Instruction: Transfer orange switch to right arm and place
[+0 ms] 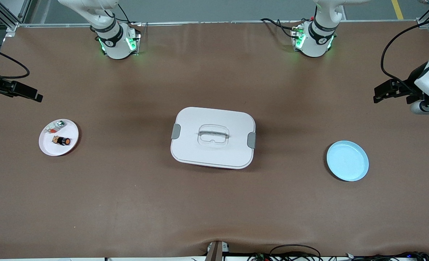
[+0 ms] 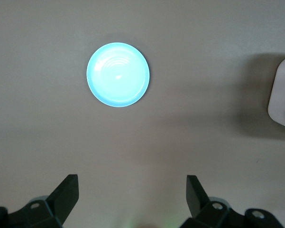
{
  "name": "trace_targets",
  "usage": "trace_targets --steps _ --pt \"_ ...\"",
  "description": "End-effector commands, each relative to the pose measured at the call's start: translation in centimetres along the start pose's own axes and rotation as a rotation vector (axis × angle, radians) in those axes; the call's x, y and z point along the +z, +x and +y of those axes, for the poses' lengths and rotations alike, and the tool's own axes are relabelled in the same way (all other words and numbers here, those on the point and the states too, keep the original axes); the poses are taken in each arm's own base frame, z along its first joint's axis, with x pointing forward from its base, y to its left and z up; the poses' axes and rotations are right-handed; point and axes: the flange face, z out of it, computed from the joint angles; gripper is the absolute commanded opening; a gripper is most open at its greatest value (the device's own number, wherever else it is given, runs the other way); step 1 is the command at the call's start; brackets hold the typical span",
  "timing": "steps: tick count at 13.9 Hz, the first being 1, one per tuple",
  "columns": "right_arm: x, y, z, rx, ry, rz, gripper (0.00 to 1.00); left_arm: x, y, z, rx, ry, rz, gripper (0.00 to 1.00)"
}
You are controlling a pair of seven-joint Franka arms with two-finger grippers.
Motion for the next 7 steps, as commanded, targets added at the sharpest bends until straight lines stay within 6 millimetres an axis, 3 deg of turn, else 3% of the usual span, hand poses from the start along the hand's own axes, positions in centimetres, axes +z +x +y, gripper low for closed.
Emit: trace_targets --steps 1,4,7 --pt "-1.3 -1.5 -1.8 -0.032 0.000 0.019 1.00 -0.3 -0.1 -0.2 0.011 -0.016 -0.005 1.00" --pt "-1.9 -1.6 -2.5 -0.081 -0.004 0.037 1.00 -0.3 -0.1 -0.3 0.009 -0.016 -0.005 1.00" --pt "-2.3 -1.5 -1.4 -0.147 -0.008 0.044 1.00 -0.3 -0.1 -0.2 0.011 -0.016 -0.005 1.00"
